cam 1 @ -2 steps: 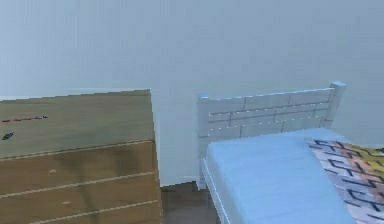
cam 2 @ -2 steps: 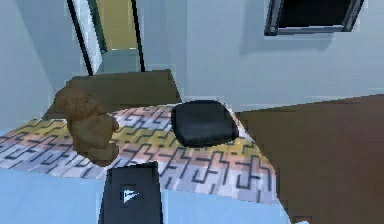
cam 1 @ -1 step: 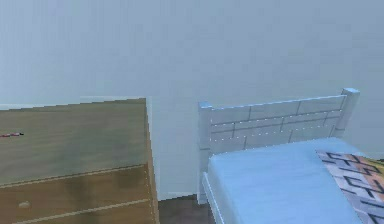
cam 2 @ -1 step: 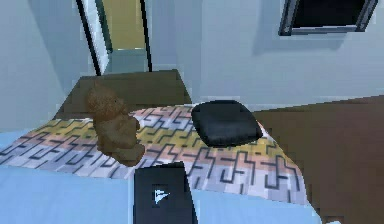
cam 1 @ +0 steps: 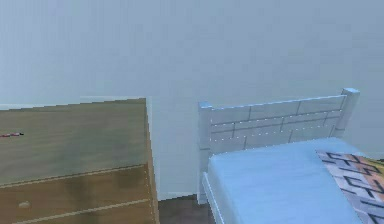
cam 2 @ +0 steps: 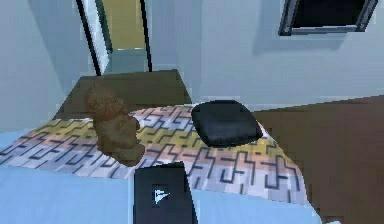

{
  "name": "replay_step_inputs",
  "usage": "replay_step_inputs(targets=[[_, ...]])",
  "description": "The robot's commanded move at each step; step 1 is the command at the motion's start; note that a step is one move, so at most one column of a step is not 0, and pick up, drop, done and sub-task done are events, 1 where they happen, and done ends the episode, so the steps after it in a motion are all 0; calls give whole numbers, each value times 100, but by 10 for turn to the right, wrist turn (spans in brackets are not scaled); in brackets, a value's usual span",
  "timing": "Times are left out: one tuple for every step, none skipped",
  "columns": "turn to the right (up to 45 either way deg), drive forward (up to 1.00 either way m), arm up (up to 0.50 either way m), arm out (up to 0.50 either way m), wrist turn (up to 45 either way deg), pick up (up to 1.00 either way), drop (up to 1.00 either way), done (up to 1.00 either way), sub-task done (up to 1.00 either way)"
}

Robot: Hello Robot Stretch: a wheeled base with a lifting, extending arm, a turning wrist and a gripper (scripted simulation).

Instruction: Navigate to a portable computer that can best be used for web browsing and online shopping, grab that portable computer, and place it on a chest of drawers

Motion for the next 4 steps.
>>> replay_step_inputs(targets=[[0,0,16,0,0,0,0,0,0],[0,0,0,14,0,0,0,0,0],[0,0,0,0,450,0,0,0,0],[0,0,0,0,450,0,0,0,0]])
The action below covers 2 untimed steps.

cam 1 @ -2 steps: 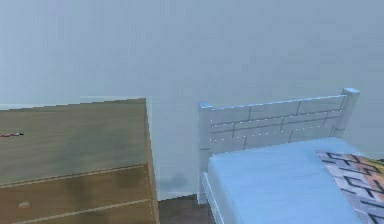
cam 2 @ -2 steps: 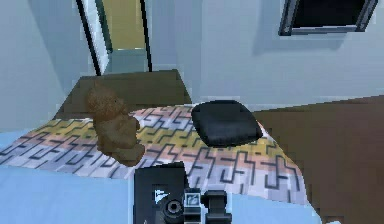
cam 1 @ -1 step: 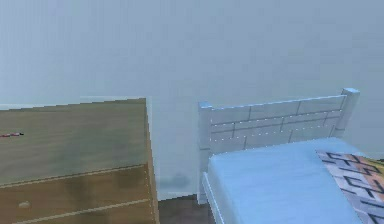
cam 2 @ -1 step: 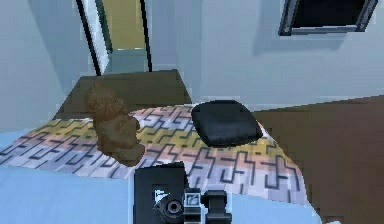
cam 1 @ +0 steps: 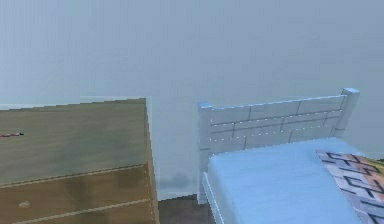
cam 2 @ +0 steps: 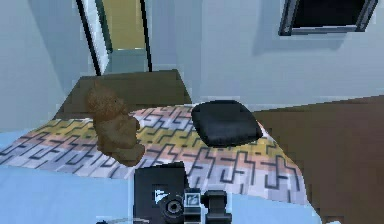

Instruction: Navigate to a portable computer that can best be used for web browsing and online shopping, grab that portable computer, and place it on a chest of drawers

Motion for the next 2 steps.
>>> replay_step_inputs(targets=[[0,0,0,0,450,0,0,0,0],[0,0,0,0,60,0,0,0,0]])
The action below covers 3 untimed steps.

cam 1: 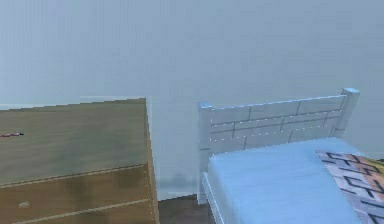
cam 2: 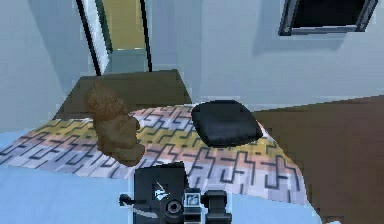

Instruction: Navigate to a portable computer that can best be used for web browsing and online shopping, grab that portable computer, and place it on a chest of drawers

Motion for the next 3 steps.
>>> replay_step_inputs(targets=[[0,0,-30,0,0,0,0,0,0],[0,0,0,0,0,100,0,0,0],[0,0,10,0,0,0,0,0,0]])
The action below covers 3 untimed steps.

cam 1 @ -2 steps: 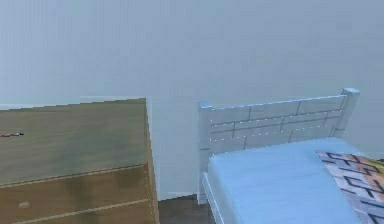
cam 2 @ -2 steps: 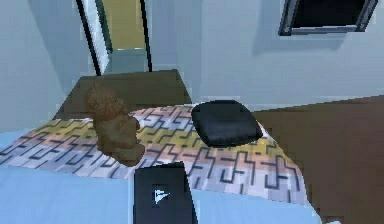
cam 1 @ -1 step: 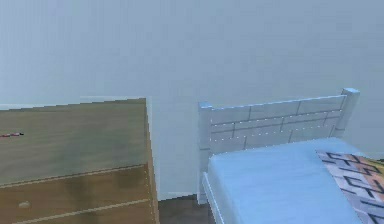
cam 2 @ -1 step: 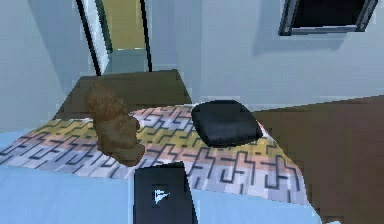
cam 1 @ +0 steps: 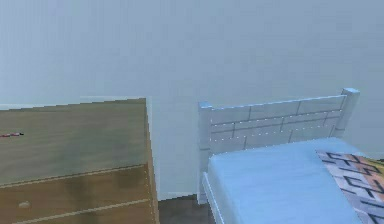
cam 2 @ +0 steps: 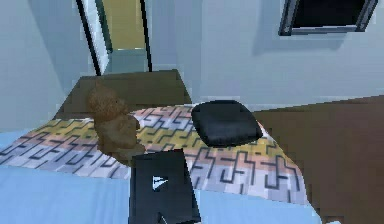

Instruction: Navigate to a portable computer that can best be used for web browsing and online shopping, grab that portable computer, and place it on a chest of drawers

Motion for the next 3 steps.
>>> replay_step_inputs(targets=[[0,0,42,0,0,0,0,0,0],[0,0,0,0,-450,0,0,0,0],[0,0,0,0,-450,0,0,0,0]])
